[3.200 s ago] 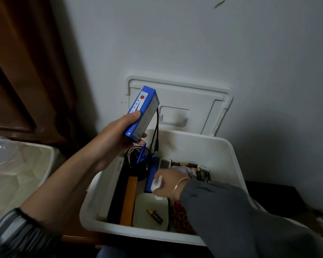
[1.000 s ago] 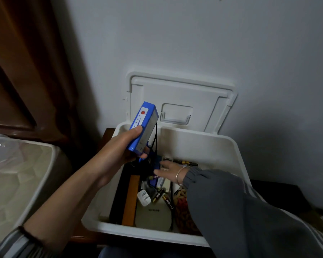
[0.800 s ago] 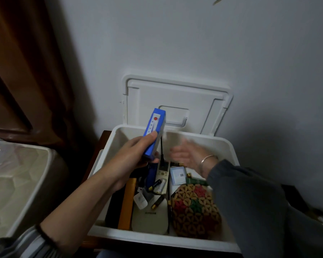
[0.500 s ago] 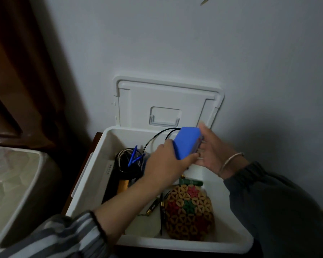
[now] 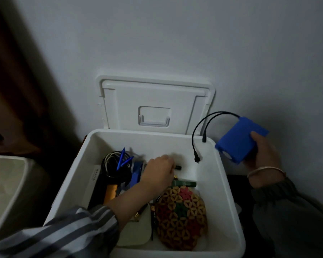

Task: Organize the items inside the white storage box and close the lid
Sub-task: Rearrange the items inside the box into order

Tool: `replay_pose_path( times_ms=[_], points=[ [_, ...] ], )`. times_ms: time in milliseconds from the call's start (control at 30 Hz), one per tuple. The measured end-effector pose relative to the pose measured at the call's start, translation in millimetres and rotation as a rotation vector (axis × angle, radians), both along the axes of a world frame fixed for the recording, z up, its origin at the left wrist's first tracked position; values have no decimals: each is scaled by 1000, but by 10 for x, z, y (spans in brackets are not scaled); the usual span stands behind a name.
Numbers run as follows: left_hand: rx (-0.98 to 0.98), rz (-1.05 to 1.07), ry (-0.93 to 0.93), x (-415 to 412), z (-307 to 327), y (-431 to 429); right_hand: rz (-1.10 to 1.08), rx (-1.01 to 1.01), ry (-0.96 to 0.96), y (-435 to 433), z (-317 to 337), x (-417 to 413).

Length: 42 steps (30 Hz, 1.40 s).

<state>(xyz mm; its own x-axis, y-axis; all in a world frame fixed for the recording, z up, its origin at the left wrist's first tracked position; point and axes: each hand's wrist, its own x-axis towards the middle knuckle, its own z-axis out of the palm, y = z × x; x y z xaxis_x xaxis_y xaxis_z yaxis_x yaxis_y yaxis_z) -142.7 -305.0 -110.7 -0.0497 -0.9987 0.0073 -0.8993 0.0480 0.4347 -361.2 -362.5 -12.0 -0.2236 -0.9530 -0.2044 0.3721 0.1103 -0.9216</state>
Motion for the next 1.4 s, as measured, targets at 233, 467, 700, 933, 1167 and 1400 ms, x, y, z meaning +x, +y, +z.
replay_pose_path(
  times_ms=[233,467,700,933,1167,1400],
  points=[
    [325,-245,-195,-327,-478,-340,-46,-96,-157,-39,49,-158],
    [330,-312,-589,-474,-470,-543,-16,-95,-147,-56,-14,-237],
    [376,-454,-544,-397,-467,-535,41,-95,-155,-60,-45,-219],
    [447,-550,-621,-364,-319,-598,54,-99,-152,-73,-8,-179],
    [326,-638,-709,-317,-364,-577,71,-88,-117,-67,-61,-158],
    [159,-467,-474,-206,-395,-531,68,-79,-128,-70,-110,-175]
  ],
)
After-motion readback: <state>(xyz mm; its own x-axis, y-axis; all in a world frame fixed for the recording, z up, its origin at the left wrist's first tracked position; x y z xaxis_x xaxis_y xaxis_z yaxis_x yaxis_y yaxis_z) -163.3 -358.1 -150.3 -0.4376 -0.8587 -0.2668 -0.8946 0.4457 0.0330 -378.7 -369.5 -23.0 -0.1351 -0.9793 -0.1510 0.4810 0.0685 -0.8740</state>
